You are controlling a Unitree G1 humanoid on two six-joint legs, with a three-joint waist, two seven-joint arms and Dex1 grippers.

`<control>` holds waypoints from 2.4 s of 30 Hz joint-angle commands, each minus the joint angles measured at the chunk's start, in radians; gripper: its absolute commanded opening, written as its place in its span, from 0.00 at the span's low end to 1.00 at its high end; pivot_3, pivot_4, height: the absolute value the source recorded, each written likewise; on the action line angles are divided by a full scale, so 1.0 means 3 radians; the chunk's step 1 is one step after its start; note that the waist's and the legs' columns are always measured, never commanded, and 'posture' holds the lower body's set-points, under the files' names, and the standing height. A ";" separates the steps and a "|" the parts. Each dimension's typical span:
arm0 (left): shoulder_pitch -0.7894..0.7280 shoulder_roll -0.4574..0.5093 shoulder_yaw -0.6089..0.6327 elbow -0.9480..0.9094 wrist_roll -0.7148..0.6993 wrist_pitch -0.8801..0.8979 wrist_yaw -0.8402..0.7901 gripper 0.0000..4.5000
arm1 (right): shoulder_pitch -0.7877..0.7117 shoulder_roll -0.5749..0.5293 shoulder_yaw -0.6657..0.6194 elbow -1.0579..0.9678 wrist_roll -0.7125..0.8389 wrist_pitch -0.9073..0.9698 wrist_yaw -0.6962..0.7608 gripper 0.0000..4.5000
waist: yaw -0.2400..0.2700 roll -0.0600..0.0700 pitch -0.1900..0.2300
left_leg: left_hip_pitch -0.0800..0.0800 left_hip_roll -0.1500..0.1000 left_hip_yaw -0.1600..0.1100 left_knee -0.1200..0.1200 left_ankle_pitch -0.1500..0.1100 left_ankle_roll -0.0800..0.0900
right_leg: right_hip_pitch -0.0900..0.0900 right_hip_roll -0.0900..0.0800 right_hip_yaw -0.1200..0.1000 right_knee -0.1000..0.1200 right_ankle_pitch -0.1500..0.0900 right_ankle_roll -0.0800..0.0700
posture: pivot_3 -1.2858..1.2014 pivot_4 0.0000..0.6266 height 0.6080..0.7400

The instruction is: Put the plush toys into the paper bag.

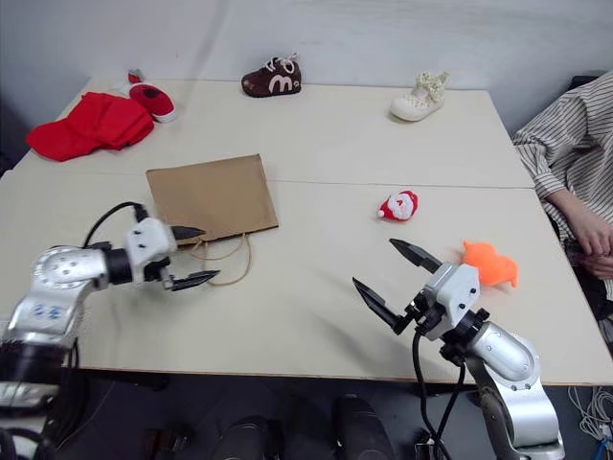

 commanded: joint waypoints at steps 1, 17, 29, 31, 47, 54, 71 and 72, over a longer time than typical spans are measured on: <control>-0.0251 -0.0091 -0.0073 0.0150 0.0005 -0.0143 -0.0109 0.68 | 0.0081 -0.0003 -0.0036 -0.0047 -0.0061 -0.0082 -0.0045 1.00 | 0.0004 0.0000 0.0000 | 0.0000 0.0001 0.0000 0.0002 0.0001 -0.0001 | -0.0001 0.0002 0.0000 0.0000 0.0000 0.0000 | 0.52 0.24 1.00; -0.0678 -0.0492 -0.0037 -0.0821 -0.1342 0.1401 -0.0883 0.00 | 0.0021 -0.0150 0.0176 -0.0209 0.0225 0.0316 0.0155 0.57 | 0.0002 0.0000 0.0000 | -0.0002 0.0005 -0.0002 0.0027 0.0001 -0.0001 | 0.0004 0.0006 0.0005 0.0012 0.0002 0.0004 | 0.52 0.24 1.00; -0.0972 -0.0890 0.0026 -0.1266 -0.1725 0.2180 -0.0300 0.00 | -0.1241 0.0348 0.1097 0.0639 -0.0418 0.0803 -0.0144 0.01 | -0.0007 0.0001 0.0001 | -0.0001 0.0005 -0.0006 0.0042 0.0000 -0.0003 | 0.0003 0.0009 0.0010 0.0027 0.0002 0.0004 | 0.52 0.24 1.00; -0.0960 -0.0927 0.0029 -0.1317 -0.1786 0.2272 -0.0265 0.00 | -0.1510 0.0532 0.1272 0.0968 -0.0561 0.0756 -0.0148 0.01 | -0.0007 0.0001 0.0001 | -0.0002 0.0005 -0.0006 0.0043 0.0000 -0.0003 | 0.0003 0.0009 0.0009 0.0026 0.0002 0.0004 | 0.52 0.24 1.00; -0.1174 -0.0725 0.0615 -0.1119 -0.2367 0.2765 -0.0095 0.00 | -0.2169 0.0926 0.1635 0.2586 -0.1161 0.0388 0.0117 0.01 | -0.0069 0.0002 0.0002 | -0.0007 0.0010 -0.0008 0.0044 0.0000 -0.0004 | 0.0001 0.0008 0.0005 0.0026 0.0002 0.0004 | 0.52 0.24 1.00; -0.1436 -0.0578 0.0903 -0.0612 -0.2485 0.2950 0.0011 0.00 | -0.1931 0.0777 0.1656 0.2192 -0.1150 0.0890 0.0212 0.01 | -0.0088 0.0002 0.0002 | -0.0006 0.0009 -0.0011 0.0041 0.0000 -0.0006 | 0.0002 0.0006 0.0003 0.0025 0.0002 0.0003 | 0.52 0.24 1.00; -0.1203 -0.0908 0.0682 -0.0876 -0.2538 0.2955 -0.0015 0.00 | -0.1366 0.0345 0.0982 0.0833 -0.0311 0.0824 0.0717 0.20 | -0.0072 0.0005 0.0004 | -0.0014 0.0009 -0.0013 0.0041 -0.0001 -0.0007 | -0.0002 0.0007 0.0001 0.0020 0.0002 0.0003 | 0.52 0.24 1.00; -0.1199 -0.0914 0.0656 -0.0876 -0.2522 0.2943 -0.0035 0.00 | -0.1275 0.0284 0.0873 0.0707 -0.0239 0.0860 0.0688 0.29 | -0.0069 0.0005 0.0004 | -0.0014 0.0009 -0.0014 0.0041 -0.0001 -0.0007 | -0.0001 0.0007 0.0001 0.0019 0.0002 0.0003 | 0.52 0.24 1.00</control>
